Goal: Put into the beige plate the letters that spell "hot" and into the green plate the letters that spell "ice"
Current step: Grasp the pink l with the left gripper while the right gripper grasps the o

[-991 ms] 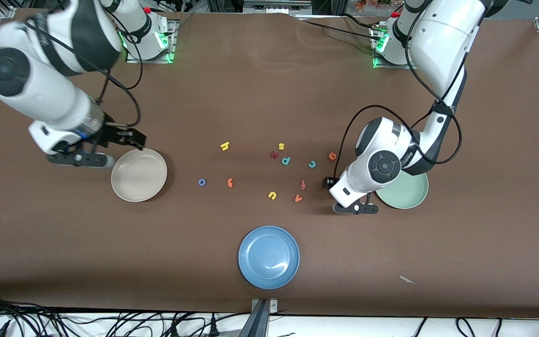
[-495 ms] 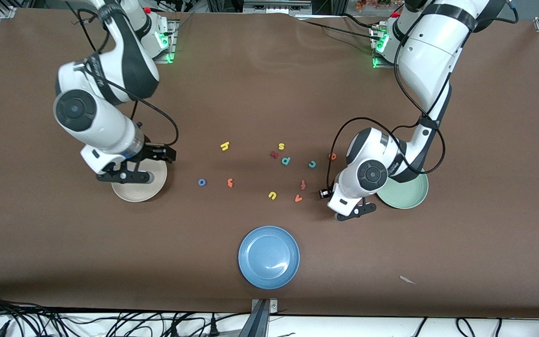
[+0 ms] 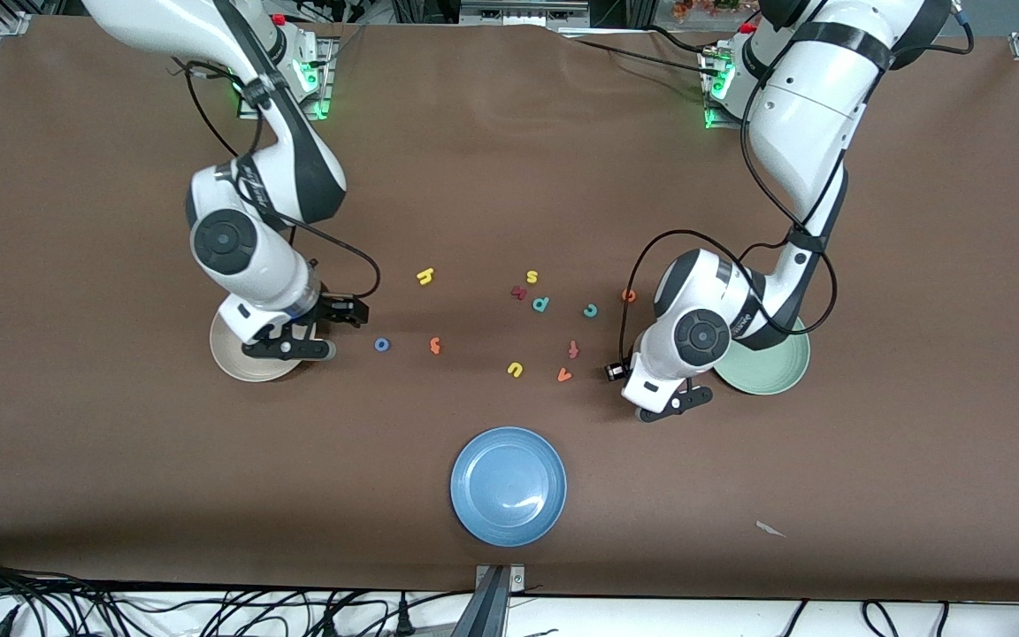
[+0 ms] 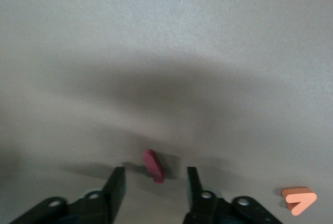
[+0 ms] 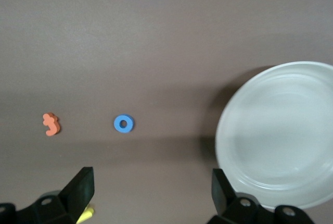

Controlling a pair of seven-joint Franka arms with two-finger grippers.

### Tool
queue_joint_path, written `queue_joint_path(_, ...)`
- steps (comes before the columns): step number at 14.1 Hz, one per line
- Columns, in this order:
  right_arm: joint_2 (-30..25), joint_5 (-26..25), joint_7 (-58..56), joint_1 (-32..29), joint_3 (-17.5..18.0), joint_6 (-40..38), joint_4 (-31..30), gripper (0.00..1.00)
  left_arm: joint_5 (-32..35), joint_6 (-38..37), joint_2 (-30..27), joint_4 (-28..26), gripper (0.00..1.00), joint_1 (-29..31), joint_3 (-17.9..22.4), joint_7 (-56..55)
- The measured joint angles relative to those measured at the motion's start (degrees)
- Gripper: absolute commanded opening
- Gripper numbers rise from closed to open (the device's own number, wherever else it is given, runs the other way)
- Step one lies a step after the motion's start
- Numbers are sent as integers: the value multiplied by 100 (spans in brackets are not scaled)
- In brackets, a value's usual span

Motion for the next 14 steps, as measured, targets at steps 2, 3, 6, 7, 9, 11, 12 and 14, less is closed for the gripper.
queue_joint_path(2, 202, 0, 286, 155, 1, 346, -4, 100, 0, 202, 28, 1, 28, -11, 3, -74)
queue_joint_path(3, 303, 0, 380, 209, 1, 533, -6, 100, 0, 277, 44, 1, 21, -8, 14, -143)
queue_joint_path(6, 588, 1, 539, 261, 1, 980, -7, 100, 0, 340, 64, 1, 4, 23, 61, -215)
queue_joint_path(7, 673, 1, 558, 261, -2, 1092, -7, 100, 0, 345, 65, 1, 0, 35, 64, -218)
queue_joint_path(9, 814, 2, 574, 261, -9, 1237, 4, 100, 0, 351, 65, 1, 0, 41, 64, -227)
queue_joint_path(11, 883, 2, 583, 261, -10, 1267, 32, 99, 0, 358, 65, 1, 0, 39, 64, -231)
queue_joint_path(12, 906, 2, 586, 261, -10, 1267, 34, 97, 0, 362, 65, 1, 0, 38, 64, -231)
queue_joint_path(14, 989, 3, 589, 261, -10, 1268, 57, 95, 0, 367, 65, 1, 0, 31, 63, -232)
